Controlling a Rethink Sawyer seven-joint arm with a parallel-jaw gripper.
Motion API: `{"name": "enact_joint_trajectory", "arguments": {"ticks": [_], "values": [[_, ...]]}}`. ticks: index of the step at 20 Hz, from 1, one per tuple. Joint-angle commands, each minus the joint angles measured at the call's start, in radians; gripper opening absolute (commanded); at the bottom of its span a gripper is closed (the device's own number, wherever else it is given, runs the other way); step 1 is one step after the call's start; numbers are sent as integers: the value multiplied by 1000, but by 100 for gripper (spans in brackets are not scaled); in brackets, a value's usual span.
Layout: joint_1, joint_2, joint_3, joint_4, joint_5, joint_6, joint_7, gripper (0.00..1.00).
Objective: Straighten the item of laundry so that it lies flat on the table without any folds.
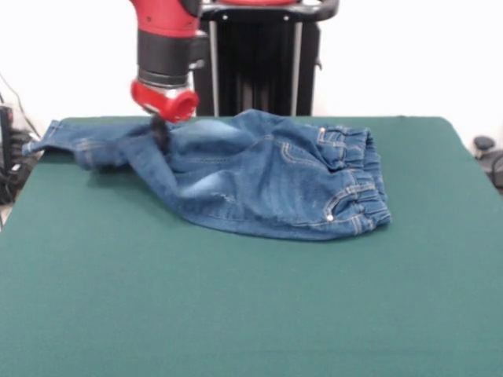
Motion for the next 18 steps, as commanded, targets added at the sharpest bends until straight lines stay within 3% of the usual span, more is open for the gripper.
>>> {"name": "enact_joint_trajectory", "arguments": {"ticks": [1,3,5,6,7,11,18], "values": [[236,216,-317,-317,-157,-104,114,0],[325,351,-474,-401,-95,-256,145,0],[343,439,-556,-425,37,-394,48,0],[324,447,-541,-425,64,-426,-9,0],[292,426,-490,-423,37,-416,-46,0],[170,337,-258,-408,-141,-313,-82,0],[141,295,-180,-388,-152,-260,-44,0]]}}
